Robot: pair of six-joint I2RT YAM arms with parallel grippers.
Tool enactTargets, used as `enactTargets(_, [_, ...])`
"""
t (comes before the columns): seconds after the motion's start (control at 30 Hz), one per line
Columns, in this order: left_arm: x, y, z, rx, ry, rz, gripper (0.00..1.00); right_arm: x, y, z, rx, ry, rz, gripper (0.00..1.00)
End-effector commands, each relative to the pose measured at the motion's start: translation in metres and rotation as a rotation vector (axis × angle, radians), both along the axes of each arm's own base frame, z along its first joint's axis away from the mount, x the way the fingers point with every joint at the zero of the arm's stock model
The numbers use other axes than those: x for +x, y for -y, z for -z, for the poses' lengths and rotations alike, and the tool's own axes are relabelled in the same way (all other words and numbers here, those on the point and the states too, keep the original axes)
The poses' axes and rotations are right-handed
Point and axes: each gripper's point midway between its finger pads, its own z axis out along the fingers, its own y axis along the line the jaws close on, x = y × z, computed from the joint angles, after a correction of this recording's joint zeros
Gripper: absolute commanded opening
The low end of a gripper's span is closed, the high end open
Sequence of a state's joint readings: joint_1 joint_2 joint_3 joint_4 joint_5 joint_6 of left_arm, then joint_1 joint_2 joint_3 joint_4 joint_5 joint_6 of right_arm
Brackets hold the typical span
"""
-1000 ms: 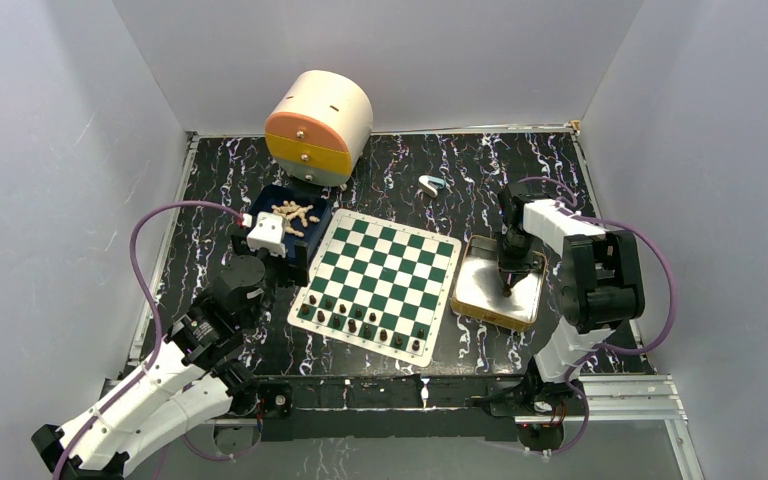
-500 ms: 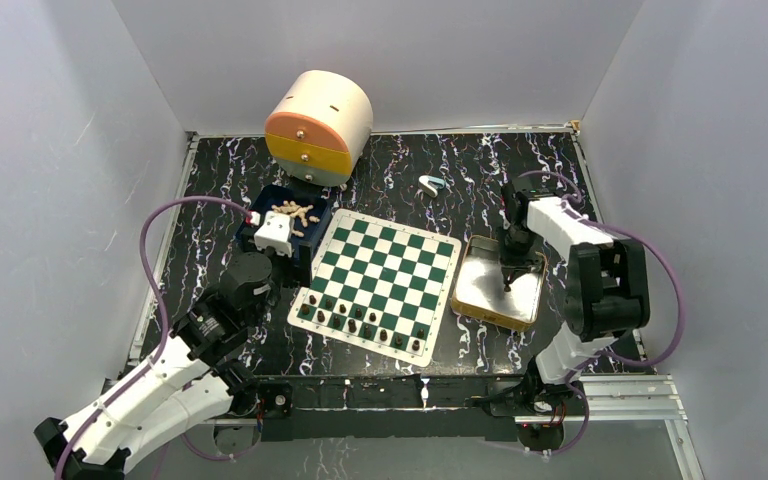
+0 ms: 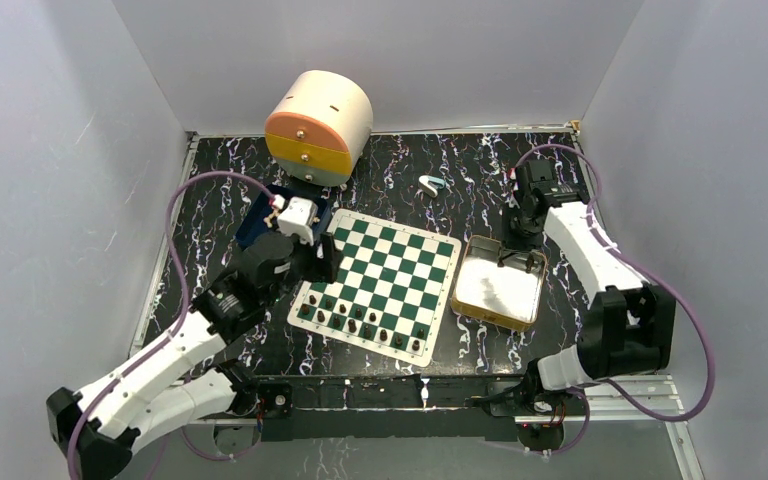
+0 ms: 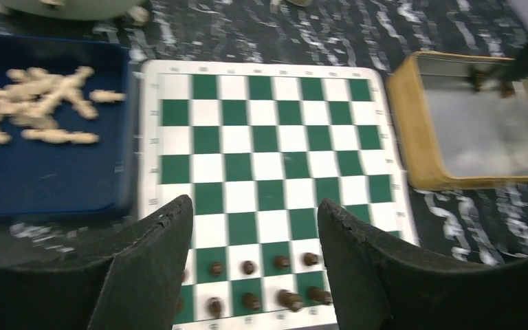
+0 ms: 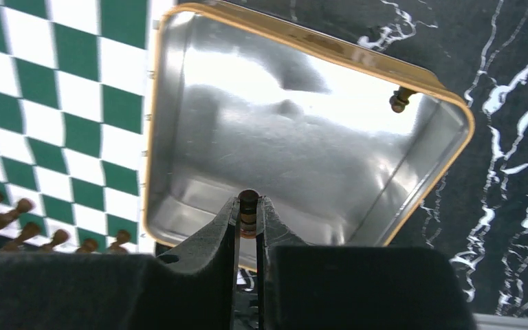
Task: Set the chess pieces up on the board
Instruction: Pick up the chess piece from the storage box, then place the chess piece on the chessboard.
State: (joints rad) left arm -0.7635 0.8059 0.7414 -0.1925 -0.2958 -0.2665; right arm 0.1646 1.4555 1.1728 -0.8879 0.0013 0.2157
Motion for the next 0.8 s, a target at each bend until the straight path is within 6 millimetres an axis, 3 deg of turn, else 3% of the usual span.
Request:
enactTargets(0.0, [-0.012, 0.058, -0.026, -0.247, -0.11, 0.16, 0.63, 0.007, -0.03, -0.039, 0.167, 0.128, -0.009, 0.14])
enactTargets(0.1, [-0.011, 0.09, -0.027, -0.335, -0.179, 0.237, 0.61, 0.005, -0.049, -0.054, 0.287, 0.187, -0.008, 0.14])
enactTargets(0.27, [0.001, 0.126, -0.024, -0.388, -0.224, 0.303, 0.6, 0.0, -0.085, -0.086, 0.556, 0.288, 0.011, 0.15])
enactTargets(0.4, [-0.003, 0.156, -0.023, -0.45, -0.249, 0.387, 0.6, -0.006, -0.103, -0.107, 0.722, 0.34, 0.018, 0.16])
enactTargets(0.6, [-0.012, 0.189, -0.012, -0.427, -0.217, 0.437, 0.67, -0.017, -0.117, -0.121, 0.84, 0.345, -0.01, 0.16])
enactTargets(0.77, [-0.021, 0.216, -0.014, -0.419, -0.196, 0.52, 0.68, -0.025, -0.124, -0.125, 0.884, 0.338, -0.035, 0.16])
